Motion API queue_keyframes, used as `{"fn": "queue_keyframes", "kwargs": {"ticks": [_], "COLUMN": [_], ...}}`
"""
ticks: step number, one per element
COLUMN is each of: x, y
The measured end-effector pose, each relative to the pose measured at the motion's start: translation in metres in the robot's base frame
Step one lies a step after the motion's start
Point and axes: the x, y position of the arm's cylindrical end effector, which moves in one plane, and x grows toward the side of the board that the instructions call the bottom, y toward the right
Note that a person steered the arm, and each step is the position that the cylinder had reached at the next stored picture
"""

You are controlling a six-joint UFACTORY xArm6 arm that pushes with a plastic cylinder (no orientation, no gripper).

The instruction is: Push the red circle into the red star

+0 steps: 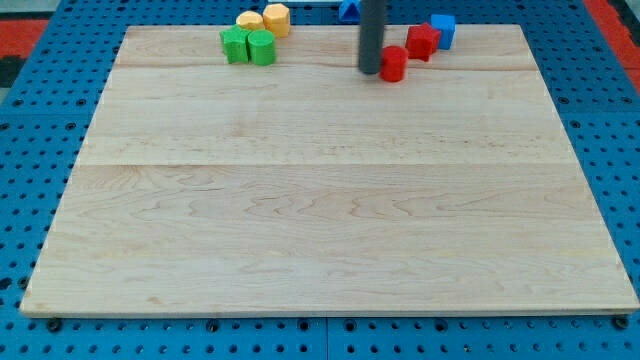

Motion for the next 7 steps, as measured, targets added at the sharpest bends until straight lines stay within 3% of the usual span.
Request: {"fn": "queue_keyframes", "kwargs": {"ticks": [7], "x": [0.042], "y": [-0.011]}}
